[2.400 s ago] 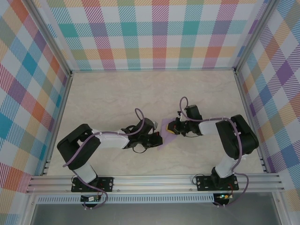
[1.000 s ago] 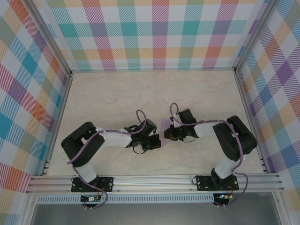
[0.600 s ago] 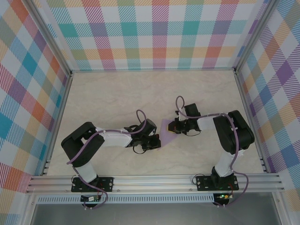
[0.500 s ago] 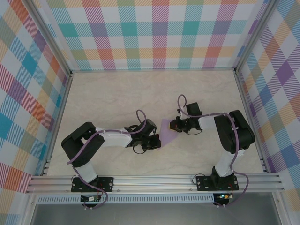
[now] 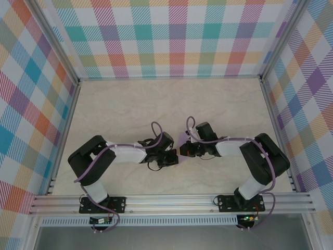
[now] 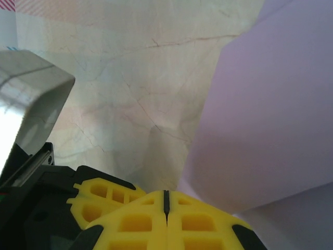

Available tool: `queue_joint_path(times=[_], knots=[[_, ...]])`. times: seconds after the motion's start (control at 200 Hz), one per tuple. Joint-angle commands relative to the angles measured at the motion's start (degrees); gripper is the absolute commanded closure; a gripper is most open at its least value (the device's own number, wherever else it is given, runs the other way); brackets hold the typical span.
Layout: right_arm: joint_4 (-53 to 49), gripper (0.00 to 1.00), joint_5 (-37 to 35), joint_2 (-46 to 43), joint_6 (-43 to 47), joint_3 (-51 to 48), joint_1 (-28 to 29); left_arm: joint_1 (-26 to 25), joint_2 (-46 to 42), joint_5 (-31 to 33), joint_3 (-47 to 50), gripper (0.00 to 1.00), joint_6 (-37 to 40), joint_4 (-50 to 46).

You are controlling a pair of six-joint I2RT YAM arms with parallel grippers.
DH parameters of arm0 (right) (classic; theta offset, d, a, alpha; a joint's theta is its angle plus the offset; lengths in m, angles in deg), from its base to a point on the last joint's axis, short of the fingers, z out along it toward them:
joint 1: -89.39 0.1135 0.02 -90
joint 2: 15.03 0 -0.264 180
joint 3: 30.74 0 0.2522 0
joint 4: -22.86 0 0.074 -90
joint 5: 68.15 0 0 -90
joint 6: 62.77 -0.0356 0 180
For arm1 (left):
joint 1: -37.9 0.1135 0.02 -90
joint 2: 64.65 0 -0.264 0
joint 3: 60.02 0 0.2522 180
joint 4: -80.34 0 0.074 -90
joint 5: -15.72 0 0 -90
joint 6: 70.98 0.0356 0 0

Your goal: Fold a paper plane with a square sheet of paper (pick it up from the middle)

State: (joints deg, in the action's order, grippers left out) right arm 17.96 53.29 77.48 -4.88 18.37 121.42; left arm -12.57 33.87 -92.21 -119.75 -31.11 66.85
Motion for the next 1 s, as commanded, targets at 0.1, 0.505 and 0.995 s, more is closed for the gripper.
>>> queue_joint_path(times=[0.1, 0.505, 0.995], knots=[[-0.5, 1.00, -0.4, 1.8, 0.4, 0.3, 2.1, -0.2, 1.4, 2.0, 1.6, 1.00, 0.2, -8.8], [-4.8, 1.00, -7.9, 5.1, 3.6, 2.7, -1.3, -0.3, 1.5, 1.6, 2.1, 1.00, -0.5, -11.2], [-2.6, 1.00, -12.0, 11.0, -4.1, 9.3, -17.1, -0.4, 0.8, 1.0, 3.4, 1.00, -0.7, -11.3]])
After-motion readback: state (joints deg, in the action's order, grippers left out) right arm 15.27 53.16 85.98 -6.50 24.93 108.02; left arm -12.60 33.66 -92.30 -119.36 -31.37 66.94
